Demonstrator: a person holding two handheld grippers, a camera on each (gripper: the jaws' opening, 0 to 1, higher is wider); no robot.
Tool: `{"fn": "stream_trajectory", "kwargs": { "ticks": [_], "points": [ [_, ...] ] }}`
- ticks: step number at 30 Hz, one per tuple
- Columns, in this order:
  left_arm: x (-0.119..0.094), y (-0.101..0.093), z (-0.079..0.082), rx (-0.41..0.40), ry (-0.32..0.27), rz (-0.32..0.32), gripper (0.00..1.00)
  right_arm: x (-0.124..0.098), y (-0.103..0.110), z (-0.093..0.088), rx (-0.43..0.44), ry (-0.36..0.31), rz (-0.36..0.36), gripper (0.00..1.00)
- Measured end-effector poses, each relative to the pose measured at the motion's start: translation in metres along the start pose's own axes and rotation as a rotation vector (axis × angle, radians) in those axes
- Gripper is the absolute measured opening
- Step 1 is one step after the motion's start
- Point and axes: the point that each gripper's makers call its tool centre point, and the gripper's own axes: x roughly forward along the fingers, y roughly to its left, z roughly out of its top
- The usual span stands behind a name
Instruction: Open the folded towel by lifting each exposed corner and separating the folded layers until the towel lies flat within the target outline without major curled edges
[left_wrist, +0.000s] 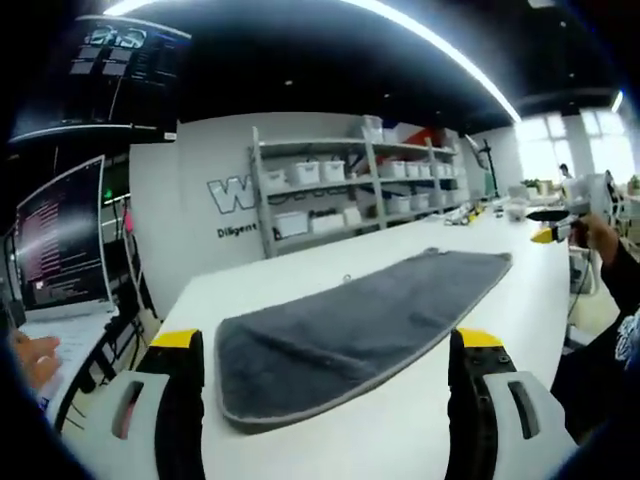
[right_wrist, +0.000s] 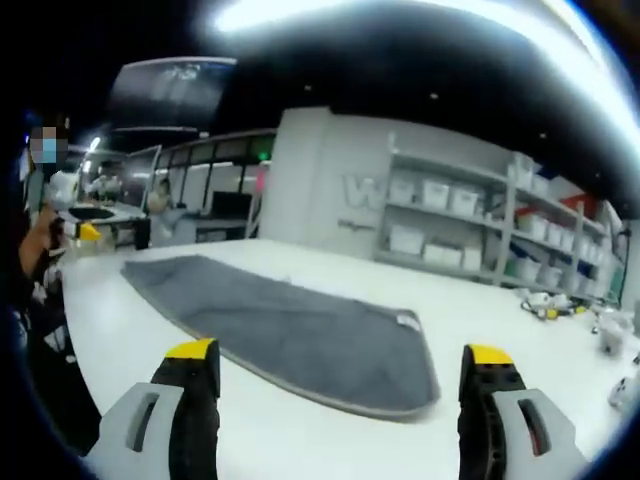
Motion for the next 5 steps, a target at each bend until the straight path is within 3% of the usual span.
{"fn": "stream_trajectory", "kwargs": {
  "ticks": [5],
  "points": [
    [-0.0001, 0.0012, 0.001, -0.003, -0.003, 0.001, 1.0, 0.0026, 0.0042, -0.0031, -0.003, 0.014, 0.009, 1.0]
  ]
}}
